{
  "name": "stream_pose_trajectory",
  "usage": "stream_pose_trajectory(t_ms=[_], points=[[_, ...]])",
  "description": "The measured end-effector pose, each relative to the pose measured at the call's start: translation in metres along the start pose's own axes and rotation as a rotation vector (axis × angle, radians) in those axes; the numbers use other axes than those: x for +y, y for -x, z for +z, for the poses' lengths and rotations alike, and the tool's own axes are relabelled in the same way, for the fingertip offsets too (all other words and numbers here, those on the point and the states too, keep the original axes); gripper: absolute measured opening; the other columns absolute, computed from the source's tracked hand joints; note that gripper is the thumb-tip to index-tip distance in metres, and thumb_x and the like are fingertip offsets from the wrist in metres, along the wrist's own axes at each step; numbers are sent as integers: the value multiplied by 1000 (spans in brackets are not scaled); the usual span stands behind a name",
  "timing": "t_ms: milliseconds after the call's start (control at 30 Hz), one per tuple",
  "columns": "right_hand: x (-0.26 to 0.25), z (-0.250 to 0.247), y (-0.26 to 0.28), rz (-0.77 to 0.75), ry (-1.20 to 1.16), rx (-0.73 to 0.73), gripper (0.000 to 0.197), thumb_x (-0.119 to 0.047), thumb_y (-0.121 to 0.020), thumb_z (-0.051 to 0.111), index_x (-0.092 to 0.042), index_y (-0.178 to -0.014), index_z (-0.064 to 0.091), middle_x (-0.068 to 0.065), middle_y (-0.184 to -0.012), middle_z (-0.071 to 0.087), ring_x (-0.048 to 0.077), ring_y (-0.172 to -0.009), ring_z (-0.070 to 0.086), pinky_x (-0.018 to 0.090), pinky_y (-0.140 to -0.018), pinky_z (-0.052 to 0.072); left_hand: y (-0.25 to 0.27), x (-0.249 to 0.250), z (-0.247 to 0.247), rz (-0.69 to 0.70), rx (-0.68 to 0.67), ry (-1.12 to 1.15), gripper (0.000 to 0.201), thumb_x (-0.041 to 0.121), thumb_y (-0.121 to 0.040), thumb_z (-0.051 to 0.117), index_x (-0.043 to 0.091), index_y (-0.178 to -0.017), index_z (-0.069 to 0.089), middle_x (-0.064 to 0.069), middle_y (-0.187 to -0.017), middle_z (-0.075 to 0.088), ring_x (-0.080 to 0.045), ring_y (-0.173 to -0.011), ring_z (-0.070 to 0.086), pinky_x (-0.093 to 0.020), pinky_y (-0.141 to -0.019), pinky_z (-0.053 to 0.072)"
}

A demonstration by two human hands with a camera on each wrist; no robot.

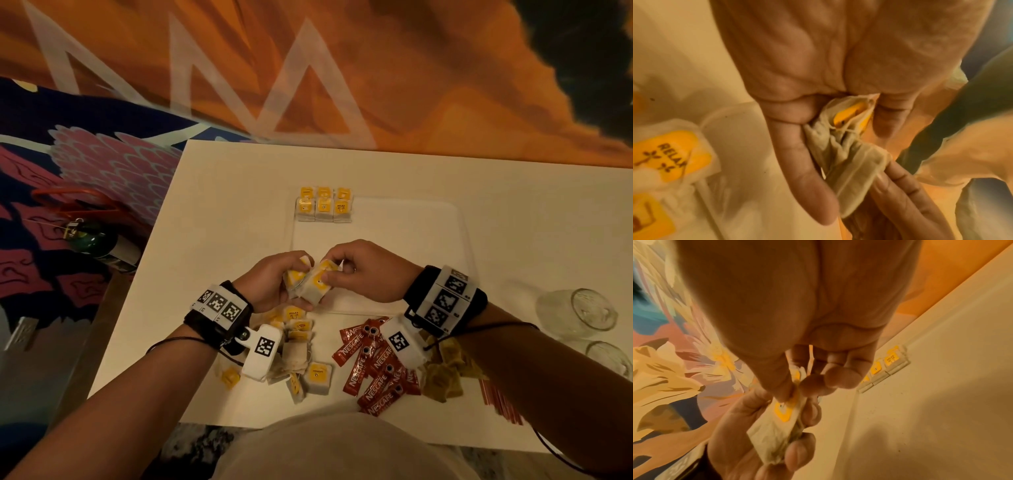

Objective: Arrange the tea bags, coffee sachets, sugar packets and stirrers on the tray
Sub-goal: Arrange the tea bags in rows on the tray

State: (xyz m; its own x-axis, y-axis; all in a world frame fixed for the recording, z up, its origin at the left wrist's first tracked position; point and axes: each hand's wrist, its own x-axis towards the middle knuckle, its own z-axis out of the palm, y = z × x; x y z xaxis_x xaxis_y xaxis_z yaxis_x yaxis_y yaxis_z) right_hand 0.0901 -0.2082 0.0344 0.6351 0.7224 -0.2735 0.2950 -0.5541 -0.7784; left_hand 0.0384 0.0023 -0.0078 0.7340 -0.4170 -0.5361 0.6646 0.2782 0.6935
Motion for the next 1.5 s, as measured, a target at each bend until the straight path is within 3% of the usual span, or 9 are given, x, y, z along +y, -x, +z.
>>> stream_pose_trajectory(t_ms=[133, 300, 500, 667, 800, 933, 1100, 1333, 1500], points=[[3, -3, -3, 8, -6, -6, 15, -24, -100, 62, -14, -107, 71, -31, -58, 59, -1, -50, 51, 13, -54, 36, 0, -1, 6, 10, -58, -23, 38, 15, -81, 54, 9, -118, 57, -24, -108, 65, -41, -92, 67, -36, -63, 60], [4, -5, -8, 14, -54, 42, 21, -12, -98, 63, -11, -118, 68, -39, -62, 57, -3, -49, 51, 9, -53, 36, -4, -5, 5, 74, 57, -202, 43, 12, -83, 62, -2, -122, 55, -30, -112, 65, -36, -95, 66, -33, -66, 58], [16, 1, -17, 45, -162, 180, 24, -18, -95, 67, -19, -119, 67, -3, -101, 67, 21, -74, 69, 31, -75, 54, -9, 0, -1, 182, 160, -390, 38, 24, -83, 65, -1, -113, 62, -16, -99, 69, -27, -87, 63, -25, -65, 52], [22, 7, -19, 130, -257, 257, 28, -28, -96, 66, -18, -122, 62, -2, -95, 68, 5, -65, 66, 20, -63, 47, -15, 2, -8, 260, 251, -382, 13, 13, -92, 68, 14, -105, 68, -6, -95, 70, -20, -86, 65, -26, -68, 54], [27, 12, -24, 214, -276, 259, 31, -36, -95, 68, -19, -120, 62, -3, -96, 67, 15, -73, 72, 29, -66, 54, -20, 5, -6, 303, 302, -342, 12, 9, -94, 65, 12, -105, 67, -5, -95, 72, -18, -86, 67, -32, -74, 57], [25, 19, -27, 208, -259, 239, 19, -39, -94, 68, -21, -92, 70, 6, -88, 71, 25, -76, 71, 37, -68, 56, -24, 5, -7, 315, 349, -320, 22, 12, -95, 65, 1, -113, 63, -18, -103, 70, -26, -92, 66, -34, -75, 57], [27, 29, -33, 207, -249, 230, 31, -41, -94, 68, -11, -85, 71, 14, -77, 72, 34, -74, 69, 44, -69, 57, -27, 3, -6, 333, 380, -286, 31, 17, -89, 71, -4, -111, 62, -32, -111, 65, -38, -96, 66, -60, -93, 50], [32, 31, -42, 217, -275, 254, 22, -31, -94, 69, -16, -78, 67, 13, -72, 71, 21, -64, 65, 38, -63, 54, -31, 1, -11, 311, 437, -199, 29, 13, -96, 63, -8, -115, 60, -28, -111, 68, -31, -93, 70, -32, -73, 60], [39, 22, -52, 237, -265, 246, 22, -28, -93, 68, -11, -78, 67, 13, -69, 70, 17, -62, 62, 31, -60, 49, -30, 5, -20, 301, 502, -99, 27, 9, -96, 61, -9, -115, 59, -28, -115, 67, -35, -100, 69, -43, -87, 59]])
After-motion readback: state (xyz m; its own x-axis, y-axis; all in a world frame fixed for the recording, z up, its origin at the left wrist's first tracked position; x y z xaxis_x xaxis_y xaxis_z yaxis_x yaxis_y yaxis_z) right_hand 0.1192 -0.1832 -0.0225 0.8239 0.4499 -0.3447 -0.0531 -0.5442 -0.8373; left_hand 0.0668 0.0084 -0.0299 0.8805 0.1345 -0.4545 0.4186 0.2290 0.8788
